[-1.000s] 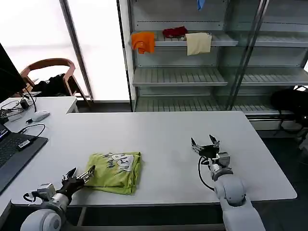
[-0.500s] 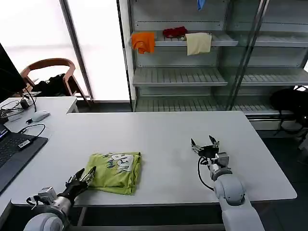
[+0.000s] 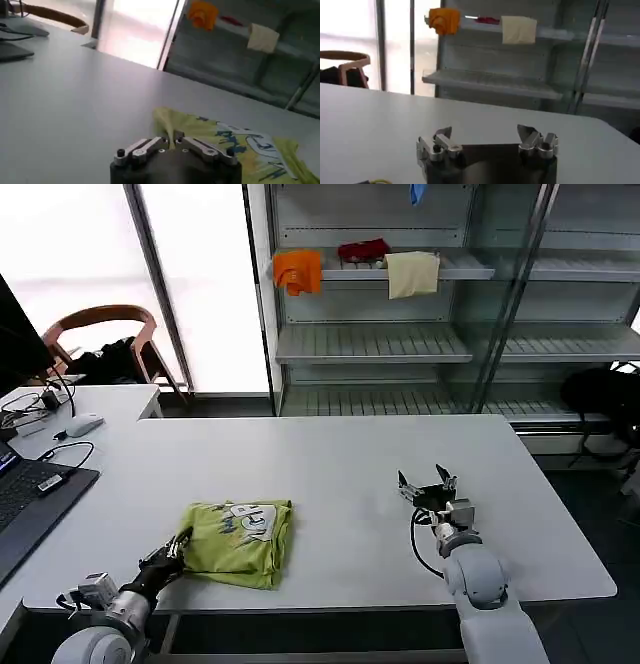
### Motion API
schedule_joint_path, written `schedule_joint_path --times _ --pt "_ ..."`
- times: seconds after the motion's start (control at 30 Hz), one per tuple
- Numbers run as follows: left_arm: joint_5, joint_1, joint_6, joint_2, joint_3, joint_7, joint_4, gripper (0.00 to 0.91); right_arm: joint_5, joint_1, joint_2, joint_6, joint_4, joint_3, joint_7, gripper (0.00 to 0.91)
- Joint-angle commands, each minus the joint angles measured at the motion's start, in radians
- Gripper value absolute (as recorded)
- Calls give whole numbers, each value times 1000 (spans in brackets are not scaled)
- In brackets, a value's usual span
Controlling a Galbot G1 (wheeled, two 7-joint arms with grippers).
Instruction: Fold and organize the clothes.
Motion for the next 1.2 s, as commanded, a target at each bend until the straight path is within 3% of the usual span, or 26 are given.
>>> schedule_joint_path --times 0.03,0.1,0.3,0.53,0.87,0.97,1.03,1.1,1.2 --pt "-18 5 -42 2 -12 36 -3 0 -4 -2 -2 -1 7 -1 0 907" --pt "-6 7 -53 4 -22 42 -2 0 -4 -3 -4 -2 9 -1 -1 907" --pt "342 -31 -145 67 -130 105 32 0 1 -2 -8 0 12 -2 -1 907" --pt "629 -91 -217 272 -296 165 96 0 9 2 -9 8 5 -7 -2 907" --pt "752 -172 -165 449 -293 169 -7 0 27 -4 -11 18 -4 -6 -4 907" --pt "839 -149 -151 435 -236 189 -91 0 33 -18 -11 26 -5 2 -3 907" --pt "929 -123 -154 387 -157 205 -147 0 50 -27 -10 27 -7 18 0 907" --pt "1014 -101 -149 325 -60 202 -206 10 53 -38 -15 30 -12 28 1 907" --pt "1175 -64 -169 167 147 206 -222 10 61 -55 -29 41 -21 44 1 907"
